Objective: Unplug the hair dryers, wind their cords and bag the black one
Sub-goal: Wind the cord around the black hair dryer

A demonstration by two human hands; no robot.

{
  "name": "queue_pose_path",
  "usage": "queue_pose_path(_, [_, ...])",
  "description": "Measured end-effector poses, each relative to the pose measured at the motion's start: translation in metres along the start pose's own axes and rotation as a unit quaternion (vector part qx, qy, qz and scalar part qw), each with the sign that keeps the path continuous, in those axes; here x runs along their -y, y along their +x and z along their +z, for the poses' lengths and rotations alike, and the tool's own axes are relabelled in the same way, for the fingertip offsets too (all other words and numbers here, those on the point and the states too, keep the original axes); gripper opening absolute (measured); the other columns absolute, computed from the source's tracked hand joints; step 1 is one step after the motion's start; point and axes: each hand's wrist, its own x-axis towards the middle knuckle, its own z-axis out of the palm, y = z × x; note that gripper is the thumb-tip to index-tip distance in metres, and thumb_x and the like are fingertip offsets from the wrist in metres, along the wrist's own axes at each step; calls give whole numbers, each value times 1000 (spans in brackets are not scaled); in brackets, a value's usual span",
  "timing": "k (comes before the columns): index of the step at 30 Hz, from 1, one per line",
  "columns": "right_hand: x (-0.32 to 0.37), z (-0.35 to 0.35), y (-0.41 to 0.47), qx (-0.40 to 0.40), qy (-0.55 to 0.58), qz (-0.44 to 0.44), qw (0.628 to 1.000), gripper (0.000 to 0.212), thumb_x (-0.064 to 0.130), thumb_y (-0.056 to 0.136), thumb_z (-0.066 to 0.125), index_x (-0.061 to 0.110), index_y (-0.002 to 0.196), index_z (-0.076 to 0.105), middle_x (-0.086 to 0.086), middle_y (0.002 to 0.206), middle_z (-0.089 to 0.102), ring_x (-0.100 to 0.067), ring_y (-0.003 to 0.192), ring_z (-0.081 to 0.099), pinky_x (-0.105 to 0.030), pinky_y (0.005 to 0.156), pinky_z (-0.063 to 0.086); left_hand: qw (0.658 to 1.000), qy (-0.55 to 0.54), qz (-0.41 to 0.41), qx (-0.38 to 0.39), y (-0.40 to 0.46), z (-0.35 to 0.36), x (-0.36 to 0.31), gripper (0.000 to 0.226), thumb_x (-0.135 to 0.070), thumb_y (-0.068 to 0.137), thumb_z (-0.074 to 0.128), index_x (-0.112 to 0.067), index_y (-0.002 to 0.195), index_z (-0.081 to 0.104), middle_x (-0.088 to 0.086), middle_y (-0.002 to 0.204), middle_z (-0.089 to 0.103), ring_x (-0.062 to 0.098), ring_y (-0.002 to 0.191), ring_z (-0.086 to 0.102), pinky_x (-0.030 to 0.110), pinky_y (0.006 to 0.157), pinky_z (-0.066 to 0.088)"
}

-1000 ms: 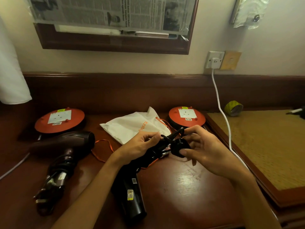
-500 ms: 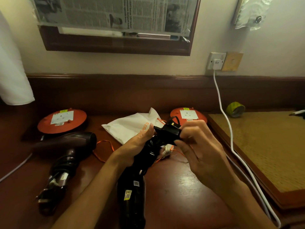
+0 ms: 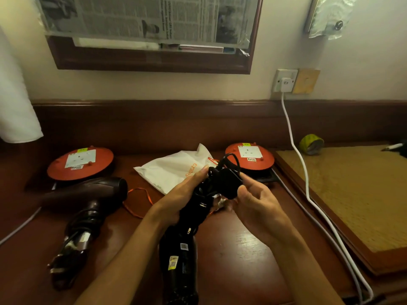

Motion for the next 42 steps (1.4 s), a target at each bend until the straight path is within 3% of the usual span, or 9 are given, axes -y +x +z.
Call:
queue_pose_path(4, [7,1,4,-37,15,-6,999,34,19,91,66,2,119,67,-22,117,64,-21,83,66,-31,67,57,999,33,4,-25,-1,3,-2,72,-64,96,45,-1,130,60,11,82,66,21,68,59,31,61,48])
queue_pose_path(14, [20,8,-2,-125,-9,3,992,38,19,93,56,-3,123,63,-24,109,69,-30,75,69,-39,58,60,996,55,64,-32,3,13,-2,53,-55,98,41,-12,102,71,8,73,67,16,58,61,24,52,49])
queue_pose_path(19, [16,7,-3,-208,-1,16,978,35,23,98,55,-6,114,67,-27,100,68,-31,77,64,-41,57,58,979,137,146,-47,8,14,2,37,-37,105,44,-15,122,68,-3,91,76,9,80,71,19,66,55])
queue_pose_path(25, [21,-10,2,-194,-2,106,975,41,31,97,56,-3,120,62,-16,86,67,-19,53,56,-32,46,51,963,196,181,-44,11,13,10,39,-40,100,51,-12,124,61,31,105,69,29,83,68,28,66,56])
queue_pose_path(28, [14,-15,5,-203,-17,95,974,47,36,95,60,-1,124,60,-15,82,65,-19,50,54,-32,46,50,954,224,186,-65,13,15,12,32,-32,105,50,-4,114,61,18,89,73,19,76,71,22,60,54])
queue_pose_path(31, [2,-13,4,-250,-102,-20,963,36,36,95,61,10,120,57,-13,87,69,-29,49,56,-36,46,52,946,255,183,-85,18,15,14,32,-28,108,49,2,105,60,-8,75,70,6,67,67,16,59,50])
queue_pose_path(36, [-6,-19,-3,-189,-283,-89,936,34,34,88,67,19,119,67,-16,91,68,-27,63,69,-39,56,60,949,256,156,-98,25,3,16,38,-33,107,49,2,98,62,-5,80,64,7,75,62,19,69,49])
queue_pose_path(40, [0,-35,-2,-160,-536,-105,822,49,48,80,70,28,125,67,5,109,58,-11,96,65,-22,81,56,977,189,81,-52,20,3,14,33,-34,108,48,-6,103,64,-3,73,66,9,62,64,19,56,50])
queue_pose_path(42, [9,-39,0,-127,-549,-107,819,45,41,82,69,27,124,66,6,113,53,-9,103,61,-19,87,54,987,156,37,-24,16,6,10,34,-38,108,44,-12,108,66,-2,71,69,9,57,66,20,51,51])
